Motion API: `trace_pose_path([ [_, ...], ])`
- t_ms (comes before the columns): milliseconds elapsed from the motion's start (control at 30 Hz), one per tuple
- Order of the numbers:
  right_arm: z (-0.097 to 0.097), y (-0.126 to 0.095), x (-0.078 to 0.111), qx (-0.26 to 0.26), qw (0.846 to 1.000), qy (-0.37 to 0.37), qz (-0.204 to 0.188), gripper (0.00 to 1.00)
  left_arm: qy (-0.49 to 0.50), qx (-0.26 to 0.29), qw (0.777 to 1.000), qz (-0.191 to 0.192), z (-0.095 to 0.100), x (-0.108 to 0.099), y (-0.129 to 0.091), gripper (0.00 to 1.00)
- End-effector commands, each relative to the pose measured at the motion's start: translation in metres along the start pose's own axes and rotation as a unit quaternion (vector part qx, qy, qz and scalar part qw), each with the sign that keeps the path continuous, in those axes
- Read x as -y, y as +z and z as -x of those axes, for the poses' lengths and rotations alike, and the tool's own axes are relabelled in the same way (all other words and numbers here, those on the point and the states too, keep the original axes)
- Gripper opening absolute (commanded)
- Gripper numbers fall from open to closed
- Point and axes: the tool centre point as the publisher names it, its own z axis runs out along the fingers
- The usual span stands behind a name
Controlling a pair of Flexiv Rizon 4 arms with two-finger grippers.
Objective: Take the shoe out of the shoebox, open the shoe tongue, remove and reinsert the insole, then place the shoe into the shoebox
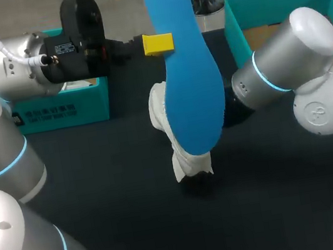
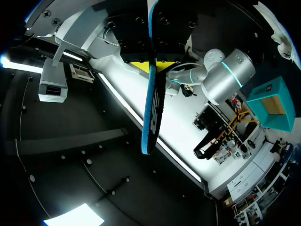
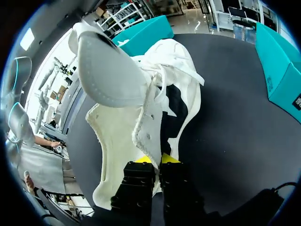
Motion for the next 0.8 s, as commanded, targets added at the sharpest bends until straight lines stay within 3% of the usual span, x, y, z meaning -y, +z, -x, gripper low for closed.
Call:
trace_pose_path([
  [33, 0.002, -0.004, 0.000, 0.015, 1.000, 0.013, -0.001, 0.00, 0.000, 0.000, 1.000, -0.001, 0.000, -0.001, 0.001, 0.00],
  [400, 0.018, 0.008, -0.004, 0.019, 0.995, 0.100, -0.009, 0.00, 0.000, 0.000, 1.000, -0.001, 0.000, -0.001, 0.001, 0.00],
  [800, 0.024, 0.026, -0.010, 0.036, 0.994, 0.092, -0.043, 0.00, 0.000, 0.000, 1.000, -0.001, 0.000, -0.001, 0.001, 0.00],
])
